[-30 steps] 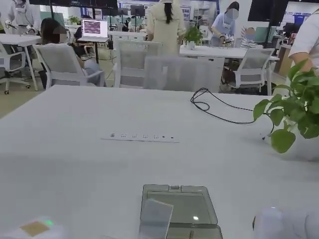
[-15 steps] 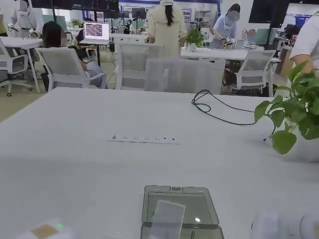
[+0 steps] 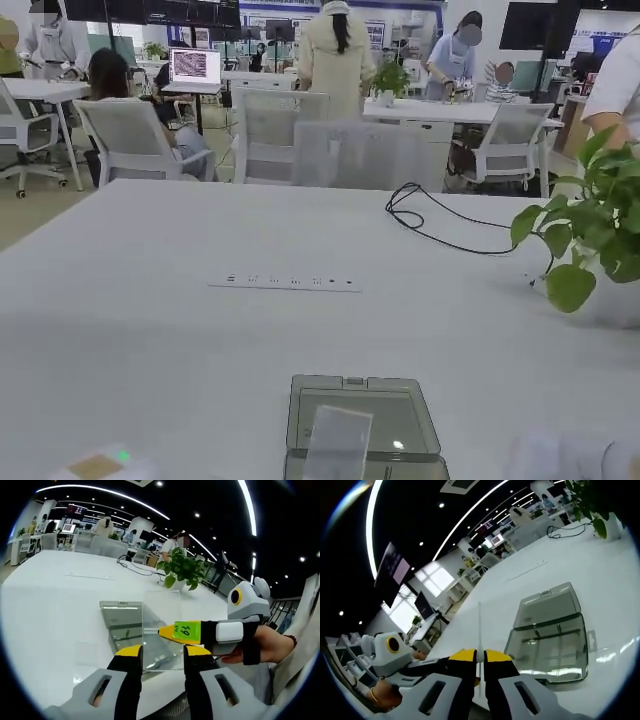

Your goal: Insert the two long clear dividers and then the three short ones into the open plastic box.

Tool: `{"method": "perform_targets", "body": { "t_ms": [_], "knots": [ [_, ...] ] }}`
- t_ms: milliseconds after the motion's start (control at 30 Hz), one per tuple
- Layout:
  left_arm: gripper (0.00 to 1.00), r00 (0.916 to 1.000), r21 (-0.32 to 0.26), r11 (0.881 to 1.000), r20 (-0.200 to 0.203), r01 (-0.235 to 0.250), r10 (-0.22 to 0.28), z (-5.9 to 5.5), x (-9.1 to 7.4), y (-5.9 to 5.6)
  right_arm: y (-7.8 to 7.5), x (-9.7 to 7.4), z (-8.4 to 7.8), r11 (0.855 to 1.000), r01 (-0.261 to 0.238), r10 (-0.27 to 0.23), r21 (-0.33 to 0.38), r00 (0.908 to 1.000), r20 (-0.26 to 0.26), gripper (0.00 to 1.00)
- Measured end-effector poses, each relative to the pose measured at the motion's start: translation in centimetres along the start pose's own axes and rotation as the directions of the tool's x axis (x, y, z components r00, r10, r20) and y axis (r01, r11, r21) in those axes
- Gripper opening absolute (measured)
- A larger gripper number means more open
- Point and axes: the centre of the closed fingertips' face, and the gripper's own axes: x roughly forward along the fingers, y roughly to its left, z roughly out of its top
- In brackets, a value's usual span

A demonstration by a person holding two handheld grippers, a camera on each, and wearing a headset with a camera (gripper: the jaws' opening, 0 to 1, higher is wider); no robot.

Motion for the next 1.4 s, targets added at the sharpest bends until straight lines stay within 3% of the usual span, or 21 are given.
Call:
{"method": "perform_targets", "body": {
  "t_ms": [67, 133, 200, 333, 400, 533, 633, 700, 767, 833, 867, 900, 967, 1167, 1300, 1400],
  "knots": [
    [0.32, 1.0, 0.011, 1.0, 0.003, -0.002, 0.001, 0.1, 0.0, -0.1, 0.1, 0.0, 0.1, 1.0, -0.003, 0.003, 0.004, 1.0, 0.002, 0.06],
    [0.4, 1.0, 0.022, 1.0, -0.001, 0.004, -0.004, 0.0, 0.1, -0.2, 0.1, -0.1, 0.4, 1.0, -0.006, 0.006, 0.007, 1.0, 0.003, 0.06],
    [0.41, 1.0, 0.089, 0.996, -0.009, 0.003, -0.002, -0.3, 0.1, -0.1, 0.4, -0.1, 0.7, 1.0, -0.016, 0.016, -0.002, 0.9999, 0.005, 0.06],
    [0.48, 0.9999, 0.151, 0.988, -0.007, 0.012, -0.011, -0.5, -0.1, -0.1, -0.1, -0.1, 1.0, 1.0, 0.006, -0.006, -0.016, 1.0, -0.007, 0.06],
    [0.51, 0.9998, 0.207, 0.978, -0.017, 0.015, -0.012, -0.6, -0.3, -0.1, -0.6, -0.3, 1.2, 1.0, 0.021, -0.021, 0.008, 0.9996, -0.021, 0.06],
    [0.61, 0.9993, 0.334, 0.942, -0.036, 0.017, -0.005, -0.9, -0.5, 0.0, -1.8, -0.6, 1.1, 0.998, 0.056, -0.054, 0.026, 0.9947, -0.088, 0.06],
    [0.66, 0.9995, 0.341, 0.94, -0.03, 0.019, -0.009, -1.0, -0.5, -0.1, -2.6, -0.8, 1.1, 0.995, 0.088, -0.081, 0.051, 0.9876, -0.135, 0.06],
    [0.68, 0.9996, 0.349, 0.937, -0.022, 0.022, -0.016, -0.9, -0.5, -0.1, -3.0, -0.9, 1.0, 0.993, 0.103, -0.092, 0.056, 0.9804, -0.174, 0.06],
    [0.71, 0.9997, 0.359, 0.933, -0.016, 0.021, -0.016, -0.8, -0.5, 0.0, -3.7, -1.1, 0.7, 0.987, 0.14, -0.12, 0.073, 0.9669, -0.225, 0.06],
    [0.76, 0.9998, 0.37, 0.929, -0.01, 0.017, -0.014, -0.6, -0.4, 0.1, -4.3, -1.2, 0.9, 0.983, 0.166, -0.143, 0.077, 0.9596, -0.242, 0.06],
    [0.77, 0.9999, 0.379, 0.925, -0.008, 0.016, -0.014, -0.5, -0.4, 0.1, -4.6, -1.4, 0.7, 0.98, 0.182, -0.153, 0.083, 0.9495, -0.274, 0.06],
    [0.79, 0.9998, 0.383, 0.924, -0.008, 0.017, -0.016, -0.4, -0.4, 0.2, -4.7, -1.4, 0.9, 0.979, 0.186, -0.158, 0.084, 0.9501, -0.269, 0.06],
    [0.84, 0.9997, 0.392, 0.919, -0.01, 0.025, -0.022, -0.4, -0.3, 0.2, -5.3, -1.8, 0.7, 0.971, 0.222, -0.185, 0.086, 0.9315, -0.313, 0.06],
    [0.89, 0.9988, 0.42, 0.907, -0.038, 0.043, -0.029, -0.8, 0.0, 0.5, -6.1, -2.4, 1.1, 0.956, 0.27, -0.213, 0.11, 0.9036, -0.372, 0.06],
    [0.92, 0.9985, 0.418, 0.907, -0.036, 0.052, -0.041, -0.7, 0.2, 0.6, -6.9, -2.8, 1.0, 0.942, 0.315, -0.238, 0.116, 0.8705, -0.431, 0.06],
    [0.96, 0.9981, 0.411, 0.909, -0.032, 0.062, -0.053, -0.5, 0.3, 0.5, -7.5, -2.7, 1.2, 0.937, 0.334, -0.255, 0.106, 0.857, -0.448, 0.06]
  ]
}}
